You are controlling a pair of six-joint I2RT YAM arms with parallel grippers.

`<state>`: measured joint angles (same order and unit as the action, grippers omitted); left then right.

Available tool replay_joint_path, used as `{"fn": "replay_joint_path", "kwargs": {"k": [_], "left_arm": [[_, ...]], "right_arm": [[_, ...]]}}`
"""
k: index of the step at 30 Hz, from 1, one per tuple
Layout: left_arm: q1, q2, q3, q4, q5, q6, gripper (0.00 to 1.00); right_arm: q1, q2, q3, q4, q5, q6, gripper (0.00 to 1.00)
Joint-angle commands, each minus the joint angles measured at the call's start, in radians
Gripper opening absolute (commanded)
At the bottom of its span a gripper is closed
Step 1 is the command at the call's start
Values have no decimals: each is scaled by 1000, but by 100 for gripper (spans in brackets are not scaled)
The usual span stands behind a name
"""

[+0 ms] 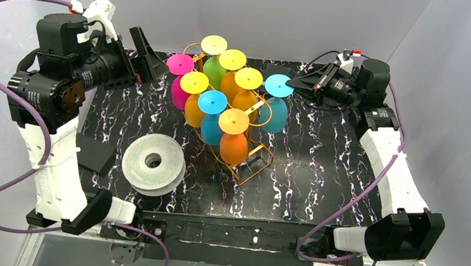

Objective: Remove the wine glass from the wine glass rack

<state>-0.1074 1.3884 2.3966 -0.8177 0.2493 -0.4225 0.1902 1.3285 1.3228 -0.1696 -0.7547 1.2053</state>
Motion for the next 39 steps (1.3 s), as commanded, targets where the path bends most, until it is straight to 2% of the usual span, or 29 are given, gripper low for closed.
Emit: {"fn": "replay_joint_path", "kwargs": {"k": [1, 9, 14, 16, 19, 30, 39], "left_arm": [[-10, -27, -4, 21, 58, 14, 100], [-17, -33, -17, 104, 169, -40, 100], [-18, -30, -61, 210, 306, -130, 100], [-35, -9, -48, 242, 379, -162, 93], [-129, 12, -34, 242, 384, -140, 91], [-532, 39, -105, 304, 227, 17, 90], [-791, 123, -98, 356, 125, 142, 87]], "right_arm": [[-45, -23, 91, -35, -1, -14, 1], [-112, -76, 202, -277, 56, -50, 1], [-128, -139, 232, -463, 118, -25, 1], [-130, -169, 234, -513, 131, -5, 1], [-132, -212, 238, -571, 146, 26, 1], [-141, -347, 260, -760, 210, 216, 1], [-146, -409, 263, -731, 170, 384, 1]]}}
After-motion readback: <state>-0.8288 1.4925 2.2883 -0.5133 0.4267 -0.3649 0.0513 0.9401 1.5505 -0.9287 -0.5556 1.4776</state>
